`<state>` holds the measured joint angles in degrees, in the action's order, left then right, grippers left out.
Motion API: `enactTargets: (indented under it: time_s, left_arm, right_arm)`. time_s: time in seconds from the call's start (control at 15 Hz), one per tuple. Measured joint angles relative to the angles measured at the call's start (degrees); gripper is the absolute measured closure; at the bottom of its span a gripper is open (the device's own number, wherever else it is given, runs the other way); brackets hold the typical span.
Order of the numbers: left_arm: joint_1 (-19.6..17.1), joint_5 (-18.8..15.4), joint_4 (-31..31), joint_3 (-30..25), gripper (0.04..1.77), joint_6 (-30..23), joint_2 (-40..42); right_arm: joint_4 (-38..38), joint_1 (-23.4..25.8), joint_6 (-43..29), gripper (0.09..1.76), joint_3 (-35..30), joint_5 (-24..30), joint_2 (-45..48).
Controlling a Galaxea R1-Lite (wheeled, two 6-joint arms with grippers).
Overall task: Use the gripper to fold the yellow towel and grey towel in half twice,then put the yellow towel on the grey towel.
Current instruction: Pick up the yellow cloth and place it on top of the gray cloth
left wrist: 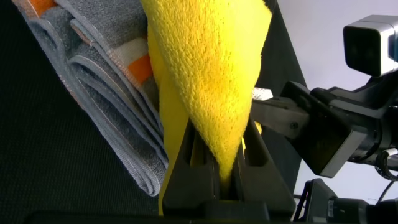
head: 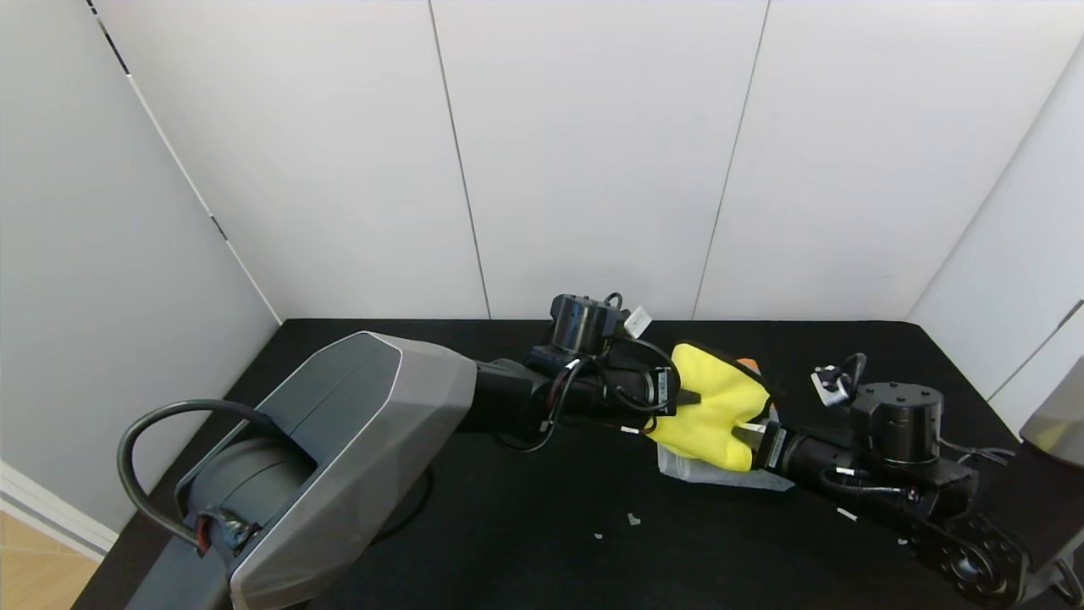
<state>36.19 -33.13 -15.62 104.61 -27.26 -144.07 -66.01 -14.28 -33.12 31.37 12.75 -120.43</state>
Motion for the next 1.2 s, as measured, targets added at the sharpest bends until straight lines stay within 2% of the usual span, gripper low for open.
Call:
enactTargets:
  time_s: [0.6, 0.67, 0.73, 0.87, 1.0, 1.2]
  left_arm:
    - [0.1, -0.1, 3.9, 1.8, 1.62, 0.5, -0.3]
    - [0.1, -0.1, 3.9, 1.8, 1.62, 0.6, -0.3]
    - [0.1, -0.1, 3.9, 1.8, 1.41, 0.9, -0.3]
    - [0.1, -0.1, 3.9, 1.8, 1.13, 0.9, -0.3]
    - [0.1, -0.1, 3.9, 1.8, 0.89, 0.9, -0.4]
    - [-0.1, 0.0, 3.9, 1.7, 0.64, 0.8, -0.4]
  right_arm:
    - [-0.4, 0.7, -0.1, 1.71, 1.2, 0.0, -0.7]
    - [-1.2, 0.7, -0.1, 1.56, 1.2, 0.1, -0.8]
    - [-1.6, 0.8, -0.1, 1.39, 1.0, 0.1, -0.8]
    - [-1.8, 0.7, -0.1, 1.11, 1.0, 0.0, -0.9]
    - [-1.8, 0.7, -0.2, 0.89, 0.9, -0.1, -0.9]
    - [-1.8, 0.8, -0.2, 0.65, 0.6, -0.3, -0.9]
